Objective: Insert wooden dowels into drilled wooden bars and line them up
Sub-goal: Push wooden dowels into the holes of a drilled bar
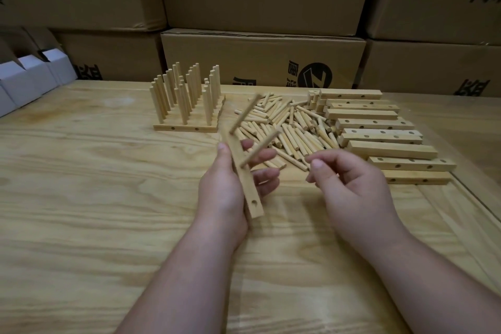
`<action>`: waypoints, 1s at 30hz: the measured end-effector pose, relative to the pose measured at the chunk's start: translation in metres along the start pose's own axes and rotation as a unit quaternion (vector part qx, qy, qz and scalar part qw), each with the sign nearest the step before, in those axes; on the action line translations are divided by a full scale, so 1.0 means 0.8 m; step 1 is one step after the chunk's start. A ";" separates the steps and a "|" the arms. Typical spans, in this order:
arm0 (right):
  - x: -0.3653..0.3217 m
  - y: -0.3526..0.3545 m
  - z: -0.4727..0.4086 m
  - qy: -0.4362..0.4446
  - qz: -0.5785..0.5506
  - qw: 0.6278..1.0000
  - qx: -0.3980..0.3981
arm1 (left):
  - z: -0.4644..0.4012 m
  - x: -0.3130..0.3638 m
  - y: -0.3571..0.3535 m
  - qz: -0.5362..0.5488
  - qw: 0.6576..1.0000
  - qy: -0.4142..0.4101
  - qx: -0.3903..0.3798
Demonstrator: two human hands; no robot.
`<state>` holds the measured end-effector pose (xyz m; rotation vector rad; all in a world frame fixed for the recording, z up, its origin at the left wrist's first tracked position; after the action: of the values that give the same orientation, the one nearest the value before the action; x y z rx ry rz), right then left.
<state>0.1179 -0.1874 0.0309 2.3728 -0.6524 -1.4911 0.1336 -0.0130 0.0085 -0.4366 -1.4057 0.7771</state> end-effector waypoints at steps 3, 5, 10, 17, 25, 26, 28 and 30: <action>0.002 -0.008 0.000 0.016 0.119 0.992 -0.037 | -0.003 0.010 0.011 0.092 0.993 -0.010 0.067; 0.002 -0.020 0.003 0.040 0.192 0.973 -0.119 | -0.005 0.017 0.018 0.141 0.985 -0.013 0.094; 0.001 -0.049 0.021 0.100 0.322 0.903 -0.268 | -0.010 0.025 0.029 0.226 0.967 -0.012 0.118; 0.008 -0.063 0.014 0.074 0.376 0.883 -0.273 | -0.008 0.023 0.024 0.230 0.966 -0.002 0.113; 0.006 -0.064 0.011 0.065 0.404 0.885 -0.220 | -0.006 0.019 0.021 0.201 0.973 0.005 0.109; 0.006 -0.064 0.010 0.062 0.400 0.888 -0.217 | -0.006 0.019 0.021 0.201 0.974 0.004 0.109; 0.005 -0.064 0.010 0.064 0.398 0.888 -0.220 | -0.007 0.019 0.020 0.198 0.975 0.003 0.105; 0.004 -0.065 0.010 0.070 0.406 0.884 -0.222 | -0.008 0.019 0.020 0.196 0.975 0.004 0.100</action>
<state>0.1239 -0.1441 0.0018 1.5270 -0.9761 -0.9413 0.1358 0.0095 0.0075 -0.5680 -1.2320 1.2242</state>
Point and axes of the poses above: each hand's wrist, its own z-axis away from the middle knuckle, its own y-axis out of the back of the hand, x = y × z, the point moved 4 cm from there along -z, towards the middle knuckle, and after that the axes turned 10 degrees about z, right-handed, at the moved point
